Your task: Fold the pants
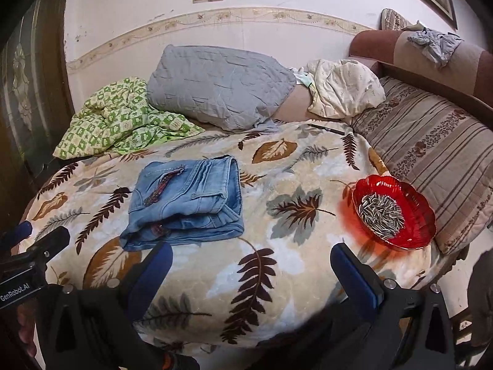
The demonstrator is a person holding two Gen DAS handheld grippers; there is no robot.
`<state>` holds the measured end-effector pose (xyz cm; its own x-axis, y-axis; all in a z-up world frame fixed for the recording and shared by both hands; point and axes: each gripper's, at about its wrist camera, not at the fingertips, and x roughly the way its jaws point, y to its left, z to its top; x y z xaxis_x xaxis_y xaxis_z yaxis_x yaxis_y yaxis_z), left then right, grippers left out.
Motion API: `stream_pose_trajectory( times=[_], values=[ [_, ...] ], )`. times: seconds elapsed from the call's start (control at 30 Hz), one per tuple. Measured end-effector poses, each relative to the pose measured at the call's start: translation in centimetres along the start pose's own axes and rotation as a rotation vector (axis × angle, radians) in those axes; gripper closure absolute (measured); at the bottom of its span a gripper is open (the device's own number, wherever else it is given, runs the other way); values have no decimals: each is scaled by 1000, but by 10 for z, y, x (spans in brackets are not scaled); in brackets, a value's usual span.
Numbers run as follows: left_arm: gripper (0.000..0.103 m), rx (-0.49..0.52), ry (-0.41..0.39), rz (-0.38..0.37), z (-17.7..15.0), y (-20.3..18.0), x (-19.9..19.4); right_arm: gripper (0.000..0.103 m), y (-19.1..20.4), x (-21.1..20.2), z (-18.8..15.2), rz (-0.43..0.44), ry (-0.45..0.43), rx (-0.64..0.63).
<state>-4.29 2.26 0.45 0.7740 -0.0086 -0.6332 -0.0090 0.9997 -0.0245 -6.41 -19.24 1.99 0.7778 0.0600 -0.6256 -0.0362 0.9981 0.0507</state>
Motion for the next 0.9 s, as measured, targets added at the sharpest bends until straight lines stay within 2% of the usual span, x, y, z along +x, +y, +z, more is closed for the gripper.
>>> stream_pose_trajectory(
  times=[0.77,0.9],
  values=[
    [0,11,0,8,-2,-6,-2,0,0,2,-4,-5,8,4],
    [0,-6,0,-59,-6,0,-2,0,1,2,-5,-5,10,6]
  ],
)
